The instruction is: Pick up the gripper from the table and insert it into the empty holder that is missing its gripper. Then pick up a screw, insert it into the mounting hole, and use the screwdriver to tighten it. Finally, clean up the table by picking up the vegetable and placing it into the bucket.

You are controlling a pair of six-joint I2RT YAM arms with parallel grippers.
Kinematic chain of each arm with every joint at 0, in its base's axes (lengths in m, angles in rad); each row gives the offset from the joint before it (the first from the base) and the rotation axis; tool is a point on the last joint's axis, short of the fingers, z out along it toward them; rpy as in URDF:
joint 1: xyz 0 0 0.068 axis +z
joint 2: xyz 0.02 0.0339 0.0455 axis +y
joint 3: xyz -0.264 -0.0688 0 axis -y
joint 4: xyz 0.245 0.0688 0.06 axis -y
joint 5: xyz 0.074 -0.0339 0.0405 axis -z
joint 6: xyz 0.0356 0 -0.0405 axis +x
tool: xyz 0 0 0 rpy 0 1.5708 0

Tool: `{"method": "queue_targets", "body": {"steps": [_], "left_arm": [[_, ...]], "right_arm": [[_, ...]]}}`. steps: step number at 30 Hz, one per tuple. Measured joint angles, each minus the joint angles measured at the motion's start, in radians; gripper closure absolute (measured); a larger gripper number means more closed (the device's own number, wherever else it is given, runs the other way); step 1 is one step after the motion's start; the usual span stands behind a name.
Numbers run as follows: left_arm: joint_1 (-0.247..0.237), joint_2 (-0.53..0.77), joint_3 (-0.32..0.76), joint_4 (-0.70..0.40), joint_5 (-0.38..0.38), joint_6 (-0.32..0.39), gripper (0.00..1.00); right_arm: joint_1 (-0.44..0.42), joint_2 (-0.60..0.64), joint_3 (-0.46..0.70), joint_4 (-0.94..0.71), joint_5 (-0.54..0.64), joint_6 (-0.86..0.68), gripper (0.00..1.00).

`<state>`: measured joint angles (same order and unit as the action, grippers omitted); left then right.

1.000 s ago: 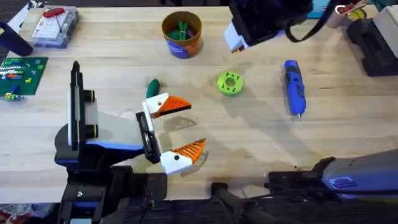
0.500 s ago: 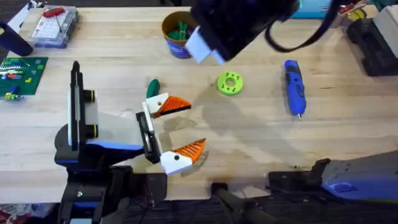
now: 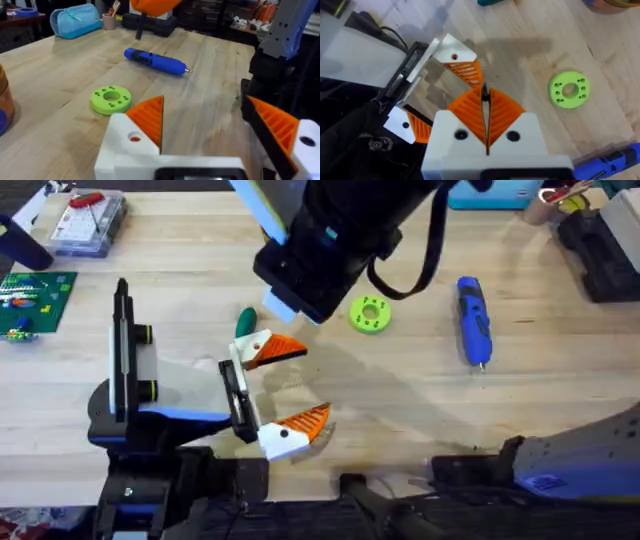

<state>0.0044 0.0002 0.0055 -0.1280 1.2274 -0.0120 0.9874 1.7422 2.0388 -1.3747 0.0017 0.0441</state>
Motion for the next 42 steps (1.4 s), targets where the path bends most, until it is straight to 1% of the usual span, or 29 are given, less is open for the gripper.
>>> {"method": "queue_targets", "body": {"steps": [7,14,18,20,26,28,29,35,42], "left_arm": [[0.000,0.000,0.000,0.000,0.000,0.000,0.014],[0.000,0.000,0.000,0.000,0.000,0.000,0.014],[0.000,0.000,0.000,0.000,0.000,0.000,0.014],[0.000,0.000,0.000,0.000,0.000,0.000,0.014],[0.000,0.000,0.000,0.000,0.000,0.000,0.014],[0.000,0.000,0.000,0.000,0.000,0.000,0.014],[0.000,0.000,0.000,0.000,0.000,0.000,0.015],[0.000,0.000,0.000,0.000,0.000,0.000,0.014],[0.000,0.000,0.000,0.000,0.000,0.000,0.014]], "right_arm": [[0.000,0.001,0.000,-0.015,0.000,0.000,0.998],[0.005,0.001,0.000,0.037,-0.010,-0.004,0.998],[0.014,0.003,0.010,0.017,-0.018,-0.018,0.998],[0.016,0.014,0.037,-0.012,-0.019,-0.025,0.998],[0.022,0.105,0.224,-0.100,-0.019,-0.055,0.998],[0.031,0.133,0.270,-0.120,-0.019,-0.075,0.998],[0.048,0.162,0.297,-0.127,-0.019,-0.109,0.998],[0.077,0.193,0.300,-0.159,-0.019,-0.177,0.998],[0.086,0.205,0.300,-0.182,-0.019,-0.216,0.998]]}}
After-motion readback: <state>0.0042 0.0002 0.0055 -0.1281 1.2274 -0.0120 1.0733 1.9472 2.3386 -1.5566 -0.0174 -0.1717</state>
